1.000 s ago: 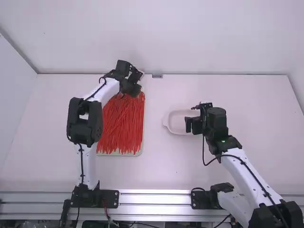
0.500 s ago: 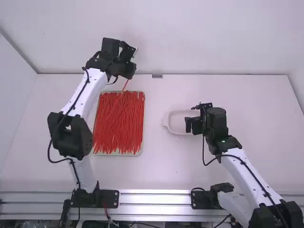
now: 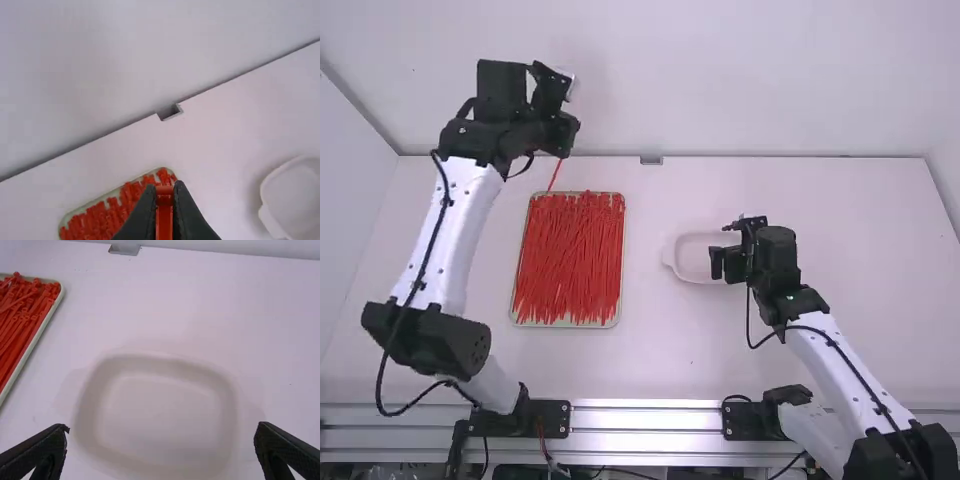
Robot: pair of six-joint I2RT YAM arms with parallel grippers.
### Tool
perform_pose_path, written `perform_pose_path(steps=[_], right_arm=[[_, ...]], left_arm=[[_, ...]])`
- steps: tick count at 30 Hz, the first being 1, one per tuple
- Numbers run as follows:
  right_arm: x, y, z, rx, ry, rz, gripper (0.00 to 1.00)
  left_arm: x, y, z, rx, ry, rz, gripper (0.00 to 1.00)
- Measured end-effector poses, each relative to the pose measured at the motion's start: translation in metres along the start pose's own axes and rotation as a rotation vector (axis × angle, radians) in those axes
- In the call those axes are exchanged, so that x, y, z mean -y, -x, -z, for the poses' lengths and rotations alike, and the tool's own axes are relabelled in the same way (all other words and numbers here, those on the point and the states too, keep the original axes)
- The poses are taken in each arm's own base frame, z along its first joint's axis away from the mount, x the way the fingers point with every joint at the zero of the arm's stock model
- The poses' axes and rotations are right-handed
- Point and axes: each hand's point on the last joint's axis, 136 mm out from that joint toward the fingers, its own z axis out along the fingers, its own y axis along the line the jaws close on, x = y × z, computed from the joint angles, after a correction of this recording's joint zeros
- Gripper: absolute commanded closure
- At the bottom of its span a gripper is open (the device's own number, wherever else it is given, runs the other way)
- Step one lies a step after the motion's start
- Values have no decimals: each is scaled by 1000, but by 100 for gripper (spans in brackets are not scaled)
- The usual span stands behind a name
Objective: Fasten the cable tie
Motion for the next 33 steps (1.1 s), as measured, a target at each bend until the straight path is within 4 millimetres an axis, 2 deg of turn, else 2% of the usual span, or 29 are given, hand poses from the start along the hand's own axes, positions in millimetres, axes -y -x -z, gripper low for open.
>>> perform_pose_path(steps=[5,10,12,15,18,21,25,33], right_arm=[[-3,3,0,14,16,-2,0],[-5,4,0,15,27,0,0],[-5,4,0,15,26,-2,0],[-5,4,0,15,26,-1,0],[-4,4,0,16,26,-3,0],[-5,4,0,16,27,-2,0],[-9,11,0,43,51,-37,0],[-20,26,3,101,120,-90,0]], left_arm=[[5,14,34,58,16,-15,98],[15,31,76,153,36,-48,98],[20,33,97,197,46,-62,98],[23,33,114,242,71,-73,98],[24,24,128,284,107,-79,98],[25,14,133,309,125,-76,98],[26,-8,134,344,146,-52,98],[24,-46,124,400,172,32,98]])
